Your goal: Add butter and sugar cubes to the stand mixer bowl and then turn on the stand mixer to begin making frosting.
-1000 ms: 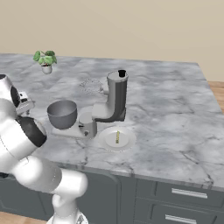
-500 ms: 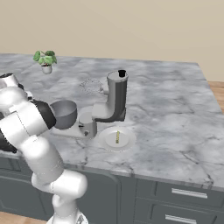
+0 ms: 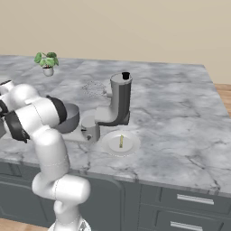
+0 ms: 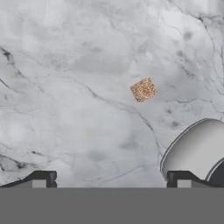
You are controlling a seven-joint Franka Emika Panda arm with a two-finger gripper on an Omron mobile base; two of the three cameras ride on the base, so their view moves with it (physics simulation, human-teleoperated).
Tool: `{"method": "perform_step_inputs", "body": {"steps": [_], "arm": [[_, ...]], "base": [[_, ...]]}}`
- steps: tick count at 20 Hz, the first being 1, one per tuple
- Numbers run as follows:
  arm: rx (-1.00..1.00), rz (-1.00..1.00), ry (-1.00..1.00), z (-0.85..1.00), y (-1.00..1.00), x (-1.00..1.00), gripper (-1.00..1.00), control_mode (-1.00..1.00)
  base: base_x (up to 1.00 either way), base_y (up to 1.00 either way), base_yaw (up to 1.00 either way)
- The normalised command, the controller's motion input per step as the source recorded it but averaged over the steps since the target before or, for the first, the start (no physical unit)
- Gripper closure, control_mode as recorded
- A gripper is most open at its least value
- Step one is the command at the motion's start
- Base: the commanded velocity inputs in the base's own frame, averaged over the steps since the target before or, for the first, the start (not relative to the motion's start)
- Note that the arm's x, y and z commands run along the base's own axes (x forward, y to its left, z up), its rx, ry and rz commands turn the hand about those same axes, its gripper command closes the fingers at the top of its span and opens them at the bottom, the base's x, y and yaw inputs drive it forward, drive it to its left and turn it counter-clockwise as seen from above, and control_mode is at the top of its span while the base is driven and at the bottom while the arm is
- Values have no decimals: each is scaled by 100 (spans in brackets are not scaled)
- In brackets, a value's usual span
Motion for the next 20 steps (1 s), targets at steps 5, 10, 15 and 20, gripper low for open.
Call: {"method": "perform_step_inputs", "body": {"steps": [5, 10, 15, 20], "arm": [[-6, 0, 0, -30, 10, 10, -100, -100], [-4, 0, 0, -23, 7, 24, -100, -100], [-3, 0, 0, -15, 0, 32, -100, -100], [-3, 0, 0, -16, 0, 27, -100, -100]], "base": [[0, 0, 0], [0, 0, 0], [0, 0, 0], [0, 0, 0]]}}
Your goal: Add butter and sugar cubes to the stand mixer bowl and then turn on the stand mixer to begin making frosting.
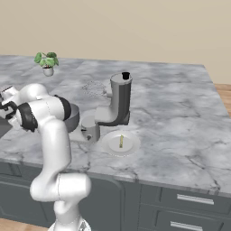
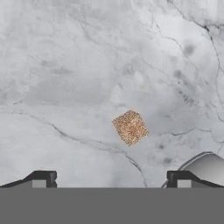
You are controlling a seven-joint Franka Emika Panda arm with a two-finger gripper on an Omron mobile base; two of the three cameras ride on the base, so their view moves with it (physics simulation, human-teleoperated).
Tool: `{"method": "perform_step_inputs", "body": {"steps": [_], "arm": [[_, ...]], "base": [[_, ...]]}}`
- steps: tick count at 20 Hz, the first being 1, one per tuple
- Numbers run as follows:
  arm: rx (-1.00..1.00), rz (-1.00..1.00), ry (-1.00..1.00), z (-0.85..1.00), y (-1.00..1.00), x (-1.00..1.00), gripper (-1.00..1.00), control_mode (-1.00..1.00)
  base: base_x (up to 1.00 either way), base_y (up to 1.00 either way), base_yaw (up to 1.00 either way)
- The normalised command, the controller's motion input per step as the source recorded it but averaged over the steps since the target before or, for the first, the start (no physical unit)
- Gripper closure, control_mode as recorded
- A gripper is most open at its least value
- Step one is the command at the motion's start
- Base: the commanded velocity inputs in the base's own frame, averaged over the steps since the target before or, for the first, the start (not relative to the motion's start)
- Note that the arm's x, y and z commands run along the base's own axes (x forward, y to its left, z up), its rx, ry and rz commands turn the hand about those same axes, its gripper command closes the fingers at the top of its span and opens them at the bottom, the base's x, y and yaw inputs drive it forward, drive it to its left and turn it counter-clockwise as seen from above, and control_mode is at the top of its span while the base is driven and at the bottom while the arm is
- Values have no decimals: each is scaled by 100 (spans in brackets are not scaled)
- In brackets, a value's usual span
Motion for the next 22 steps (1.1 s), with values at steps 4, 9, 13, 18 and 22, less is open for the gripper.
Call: {"method": "perform_step_inputs", "body": {"steps": [4, 9, 13, 18, 22], "arm": [[-4, 0, 1, -22, 0, 18, -100, -100], [-4, 0, 1, -18, 0, 22, -100, -100], [-3, 0, 2, -18, 0, 24, -100, -100], [-3, 0, 5, -20, 0, 23, -100, -100], [-4, 0, 5, -25, 0, 12, -100, -100]], "base": [[0, 0, 0], [0, 0, 0], [0, 0, 0], [0, 0, 0], [0, 0, 0]]}}
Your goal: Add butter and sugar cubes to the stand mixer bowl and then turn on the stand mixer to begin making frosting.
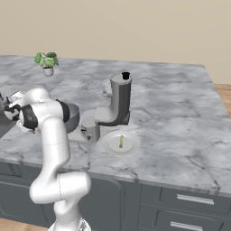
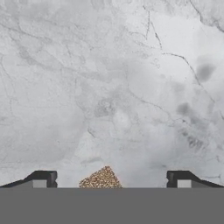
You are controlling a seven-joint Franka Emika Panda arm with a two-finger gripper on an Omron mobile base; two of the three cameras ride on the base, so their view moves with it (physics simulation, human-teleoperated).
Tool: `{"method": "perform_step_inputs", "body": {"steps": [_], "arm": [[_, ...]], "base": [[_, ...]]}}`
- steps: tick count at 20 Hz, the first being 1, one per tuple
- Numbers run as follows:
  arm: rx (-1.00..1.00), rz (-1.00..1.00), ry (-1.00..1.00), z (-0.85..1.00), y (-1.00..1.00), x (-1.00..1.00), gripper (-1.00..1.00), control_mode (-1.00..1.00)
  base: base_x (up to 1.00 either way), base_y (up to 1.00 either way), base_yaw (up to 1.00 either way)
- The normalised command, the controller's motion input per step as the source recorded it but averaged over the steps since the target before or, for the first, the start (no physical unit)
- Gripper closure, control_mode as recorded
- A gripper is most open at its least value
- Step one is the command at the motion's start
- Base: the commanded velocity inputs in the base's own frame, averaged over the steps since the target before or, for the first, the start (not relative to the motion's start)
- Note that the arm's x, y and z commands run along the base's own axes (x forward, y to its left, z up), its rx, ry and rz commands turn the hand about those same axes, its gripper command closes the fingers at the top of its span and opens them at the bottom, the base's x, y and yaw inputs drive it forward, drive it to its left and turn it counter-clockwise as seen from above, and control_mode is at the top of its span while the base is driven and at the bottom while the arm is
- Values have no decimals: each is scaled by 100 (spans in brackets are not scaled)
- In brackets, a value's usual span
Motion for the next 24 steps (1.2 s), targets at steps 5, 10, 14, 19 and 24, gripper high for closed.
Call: {"method": "perform_step_inputs", "body": {"steps": [5, 10, 14, 19, 24], "arm": [[-3, 0, 5, -24, 0, 1, -100, -100], [-3, 0, 6, -22, 0, 0, -100, -100], [-3, 0, 7, -3, 0, -4, -100, -100], [-1, 0, 9, 0, -3, -2, -100, -100], [0, 0, 10, 0, -1, 0, -100, -100]], "base": [[0, 0, 0], [0, 0, 0], [0, 0, 0], [0, 0, 0], [0, 0, 0]]}}
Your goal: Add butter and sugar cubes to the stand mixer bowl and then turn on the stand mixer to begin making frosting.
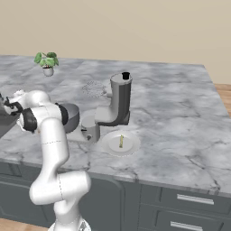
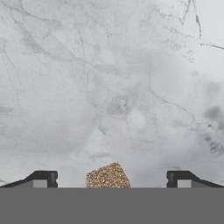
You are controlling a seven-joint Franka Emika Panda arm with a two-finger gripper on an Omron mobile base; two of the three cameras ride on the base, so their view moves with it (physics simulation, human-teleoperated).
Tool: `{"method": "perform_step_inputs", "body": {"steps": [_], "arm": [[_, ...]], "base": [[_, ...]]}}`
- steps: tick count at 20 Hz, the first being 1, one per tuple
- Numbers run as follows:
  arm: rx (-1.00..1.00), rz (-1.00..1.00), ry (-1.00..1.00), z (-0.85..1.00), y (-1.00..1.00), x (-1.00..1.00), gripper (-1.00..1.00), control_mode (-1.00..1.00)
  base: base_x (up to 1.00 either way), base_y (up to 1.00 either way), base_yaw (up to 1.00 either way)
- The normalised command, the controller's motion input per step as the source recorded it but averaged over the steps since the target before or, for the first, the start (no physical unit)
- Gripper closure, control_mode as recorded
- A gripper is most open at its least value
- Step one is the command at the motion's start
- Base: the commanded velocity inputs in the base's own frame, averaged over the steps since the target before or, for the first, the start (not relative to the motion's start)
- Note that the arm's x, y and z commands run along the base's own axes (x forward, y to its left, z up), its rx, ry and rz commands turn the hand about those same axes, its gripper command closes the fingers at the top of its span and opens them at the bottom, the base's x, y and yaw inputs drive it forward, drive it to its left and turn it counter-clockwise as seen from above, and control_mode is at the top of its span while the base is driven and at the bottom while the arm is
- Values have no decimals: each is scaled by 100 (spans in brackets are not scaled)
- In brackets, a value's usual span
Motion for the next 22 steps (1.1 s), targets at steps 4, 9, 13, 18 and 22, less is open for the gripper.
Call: {"method": "perform_step_inputs", "body": {"steps": [4, 9, 13, 18, 22], "arm": [[-2, 0, 8, 0, -3, -9, -100, -100], [-3, 0, 5, 0, -10, -28, -100, -100], [-2, 0, 4, 0, -10, -14, -100, -100], [0, 0, 1, 0, -1, 1, 100, -100], [0, 1, 0, 0, 0, 1, 100, -100]], "base": [[0, 0, 0], [0, 0, 0], [0, 0, 0], [0, 0, 0], [0, 0, 0]]}}
